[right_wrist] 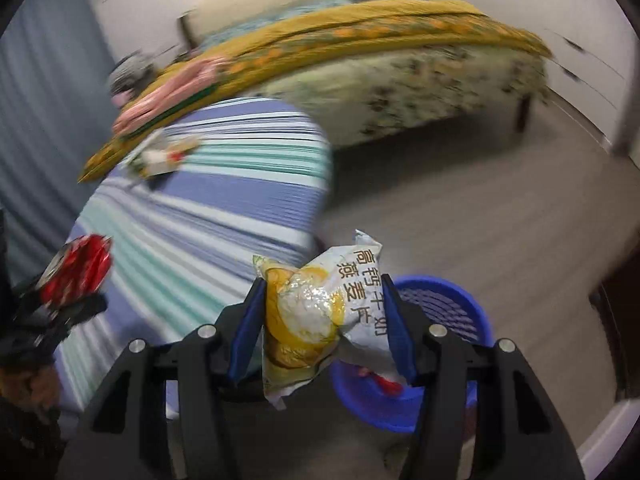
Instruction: Collect trash
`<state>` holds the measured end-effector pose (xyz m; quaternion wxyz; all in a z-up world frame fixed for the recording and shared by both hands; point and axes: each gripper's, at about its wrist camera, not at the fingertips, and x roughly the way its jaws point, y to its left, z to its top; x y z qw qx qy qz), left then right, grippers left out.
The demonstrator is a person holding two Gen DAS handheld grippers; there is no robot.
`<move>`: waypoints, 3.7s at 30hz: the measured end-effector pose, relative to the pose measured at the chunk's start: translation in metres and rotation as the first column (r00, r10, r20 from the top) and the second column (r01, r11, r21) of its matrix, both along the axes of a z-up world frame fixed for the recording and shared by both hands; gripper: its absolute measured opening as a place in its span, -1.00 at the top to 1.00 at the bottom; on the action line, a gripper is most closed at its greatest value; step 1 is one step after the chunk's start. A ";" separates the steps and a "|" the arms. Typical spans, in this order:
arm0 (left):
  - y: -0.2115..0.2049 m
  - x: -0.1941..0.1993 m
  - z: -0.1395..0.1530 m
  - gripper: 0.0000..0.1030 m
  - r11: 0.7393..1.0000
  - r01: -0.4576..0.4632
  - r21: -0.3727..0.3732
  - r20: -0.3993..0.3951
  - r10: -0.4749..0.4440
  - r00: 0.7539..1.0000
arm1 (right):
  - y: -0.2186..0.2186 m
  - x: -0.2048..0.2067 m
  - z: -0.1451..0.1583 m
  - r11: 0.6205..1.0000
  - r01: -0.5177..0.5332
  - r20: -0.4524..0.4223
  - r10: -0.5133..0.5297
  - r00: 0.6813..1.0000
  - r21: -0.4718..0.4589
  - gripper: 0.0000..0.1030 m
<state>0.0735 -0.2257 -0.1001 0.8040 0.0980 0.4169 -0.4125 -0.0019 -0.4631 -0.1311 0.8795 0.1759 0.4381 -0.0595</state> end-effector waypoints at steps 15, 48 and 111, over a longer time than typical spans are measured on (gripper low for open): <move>-0.186 -0.054 -0.061 -0.17 0.966 0.219 0.136 -0.056 -0.213 0.975 | -0.111 -0.049 -0.068 0.962 0.255 -0.048 -0.251 0.967 0.093 -0.06; 0.014 0.005 -0.050 -0.86 0.982 -0.148 0.121 0.082 0.139 0.987 | 0.006 -0.014 -0.045 0.974 0.030 0.075 -0.014 0.997 -0.225 -0.76; 0.290 0.219 -0.032 -0.24 0.855 -0.519 -0.017 -0.182 0.508 0.842 | 0.239 0.137 -0.054 0.895 -0.397 -0.055 0.395 0.917 -0.202 -0.91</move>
